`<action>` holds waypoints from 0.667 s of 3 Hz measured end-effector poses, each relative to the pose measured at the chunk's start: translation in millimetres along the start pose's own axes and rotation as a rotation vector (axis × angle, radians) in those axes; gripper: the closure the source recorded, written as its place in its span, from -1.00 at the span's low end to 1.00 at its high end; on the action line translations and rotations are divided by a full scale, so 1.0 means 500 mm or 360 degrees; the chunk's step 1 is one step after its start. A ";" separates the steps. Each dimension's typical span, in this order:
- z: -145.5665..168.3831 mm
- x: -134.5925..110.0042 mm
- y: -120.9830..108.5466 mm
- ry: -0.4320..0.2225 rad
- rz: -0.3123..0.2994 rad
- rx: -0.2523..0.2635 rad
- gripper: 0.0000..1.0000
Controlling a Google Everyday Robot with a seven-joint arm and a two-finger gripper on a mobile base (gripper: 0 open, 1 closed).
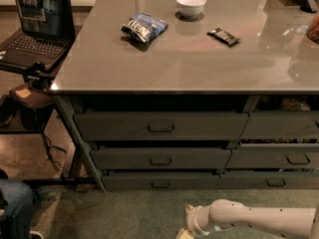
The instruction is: Open bottom drawer
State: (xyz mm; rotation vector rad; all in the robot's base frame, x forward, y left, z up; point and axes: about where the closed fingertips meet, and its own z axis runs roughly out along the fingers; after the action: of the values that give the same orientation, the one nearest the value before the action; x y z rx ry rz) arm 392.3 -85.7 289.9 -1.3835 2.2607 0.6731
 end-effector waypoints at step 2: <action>-0.022 -0.094 -0.101 -0.0146 -0.0132 0.0325 -1.00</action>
Offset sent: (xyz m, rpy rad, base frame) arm 0.0369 0.0034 0.0153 -0.0260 -0.1355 -0.0178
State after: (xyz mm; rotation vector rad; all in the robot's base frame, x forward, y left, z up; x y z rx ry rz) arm 456.7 -79.1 315.7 -1.3124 2.1220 0.4545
